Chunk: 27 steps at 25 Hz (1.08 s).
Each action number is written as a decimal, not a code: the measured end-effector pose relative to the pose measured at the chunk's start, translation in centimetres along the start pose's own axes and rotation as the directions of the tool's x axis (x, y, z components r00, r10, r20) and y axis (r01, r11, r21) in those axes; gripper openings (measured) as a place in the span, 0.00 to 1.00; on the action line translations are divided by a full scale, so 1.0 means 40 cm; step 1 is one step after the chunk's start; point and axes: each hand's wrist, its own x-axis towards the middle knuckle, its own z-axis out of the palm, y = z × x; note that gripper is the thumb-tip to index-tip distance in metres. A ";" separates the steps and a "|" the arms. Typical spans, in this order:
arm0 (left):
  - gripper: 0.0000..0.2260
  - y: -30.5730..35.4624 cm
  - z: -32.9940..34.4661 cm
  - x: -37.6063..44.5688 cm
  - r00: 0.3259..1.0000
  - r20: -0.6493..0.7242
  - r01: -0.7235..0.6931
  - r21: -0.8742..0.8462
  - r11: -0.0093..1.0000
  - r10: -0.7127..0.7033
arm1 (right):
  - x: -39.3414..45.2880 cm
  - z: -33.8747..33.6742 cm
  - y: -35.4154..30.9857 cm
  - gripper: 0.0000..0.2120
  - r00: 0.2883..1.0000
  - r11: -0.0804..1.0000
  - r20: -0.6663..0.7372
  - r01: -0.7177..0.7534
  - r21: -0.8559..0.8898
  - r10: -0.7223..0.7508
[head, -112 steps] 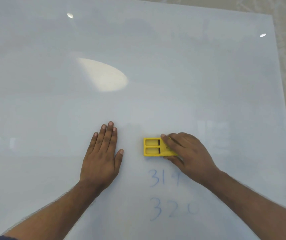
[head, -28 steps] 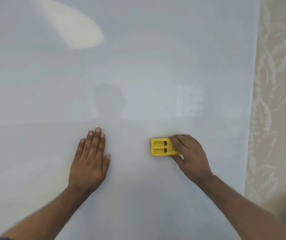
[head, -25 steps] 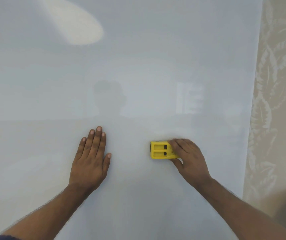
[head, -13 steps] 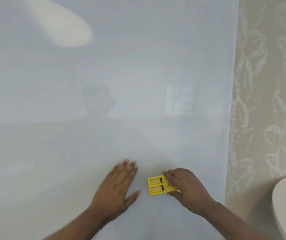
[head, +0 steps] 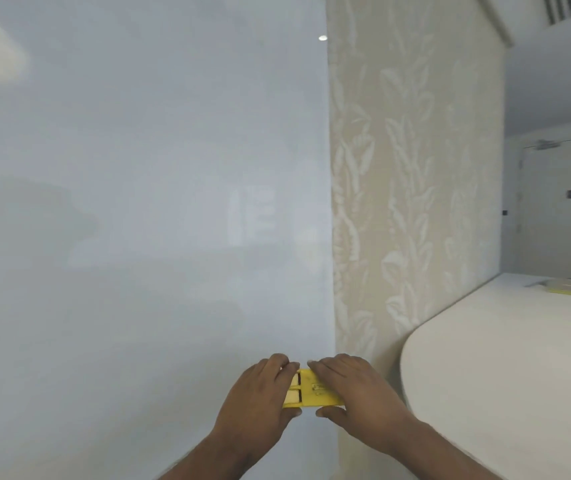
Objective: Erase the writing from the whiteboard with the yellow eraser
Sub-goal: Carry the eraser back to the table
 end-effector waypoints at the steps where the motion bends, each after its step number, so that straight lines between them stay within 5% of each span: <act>1: 0.32 0.020 0.010 0.026 1.000 0.000 -0.003 -0.038 0.999 0.003 | -0.028 -0.026 0.019 0.33 0.999 0.999 0.003 -0.042 -0.017 0.042; 10: 0.29 0.309 0.135 0.210 0.975 0.049 -0.180 -0.380 0.907 0.214 | -0.338 -0.242 0.133 0.29 0.907 0.889 0.053 -0.397 -0.226 0.418; 20: 0.28 0.609 0.243 0.262 0.850 0.174 -0.296 -0.623 0.724 0.497 | -0.618 -0.389 0.081 0.31 0.625 0.633 0.155 -0.687 -0.357 0.765; 27: 0.27 0.707 0.289 0.232 0.743 0.291 -0.320 -0.637 0.701 0.603 | -0.707 -0.410 0.026 0.28 0.458 0.498 0.196 -0.784 -0.371 0.867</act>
